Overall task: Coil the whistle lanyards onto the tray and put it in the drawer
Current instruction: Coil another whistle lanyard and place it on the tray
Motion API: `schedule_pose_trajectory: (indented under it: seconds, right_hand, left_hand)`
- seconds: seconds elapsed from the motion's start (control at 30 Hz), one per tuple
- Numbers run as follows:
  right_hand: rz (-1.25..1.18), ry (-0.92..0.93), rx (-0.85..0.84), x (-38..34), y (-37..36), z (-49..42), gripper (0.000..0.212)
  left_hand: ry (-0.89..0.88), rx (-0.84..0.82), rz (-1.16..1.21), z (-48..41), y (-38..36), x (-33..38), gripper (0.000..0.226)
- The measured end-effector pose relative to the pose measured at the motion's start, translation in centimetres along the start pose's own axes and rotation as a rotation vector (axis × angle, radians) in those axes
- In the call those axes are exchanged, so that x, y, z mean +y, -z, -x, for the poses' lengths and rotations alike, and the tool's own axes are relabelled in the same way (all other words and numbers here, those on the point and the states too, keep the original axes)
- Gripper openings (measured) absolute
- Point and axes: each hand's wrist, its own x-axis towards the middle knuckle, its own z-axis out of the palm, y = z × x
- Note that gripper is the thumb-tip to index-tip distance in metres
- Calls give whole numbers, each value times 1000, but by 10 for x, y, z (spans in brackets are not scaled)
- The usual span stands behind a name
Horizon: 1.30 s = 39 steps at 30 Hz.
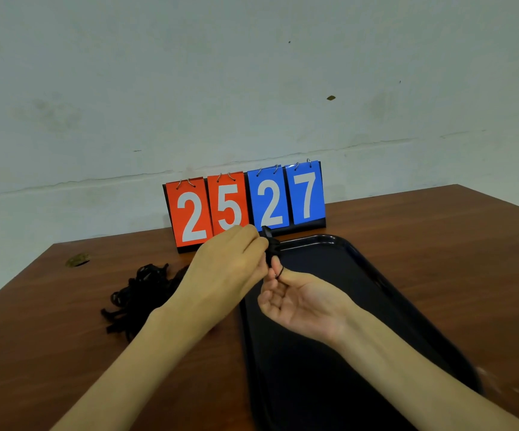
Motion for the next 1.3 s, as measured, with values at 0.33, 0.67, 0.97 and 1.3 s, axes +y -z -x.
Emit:
schedule_pose_trajectory:
  seconds: [0.33,0.67,0.97,1.3]
  right_hand:
    - [35,-39,-12,-6,-3,4,12]
    - [-10,-42,57,-10,4,0,12]
    - [-22,-117,55,-6,2,2,11]
    - [286,127,149,-2,6,-5,12]
  left_hand:
    - [679,-129,987,2,4,-11,20]
    - [637,-231,999,7,-13,3,16]
    - [572,-354,933,6,-9,-9,7]
    - [750,-295,1020,6,-16,-3,10]
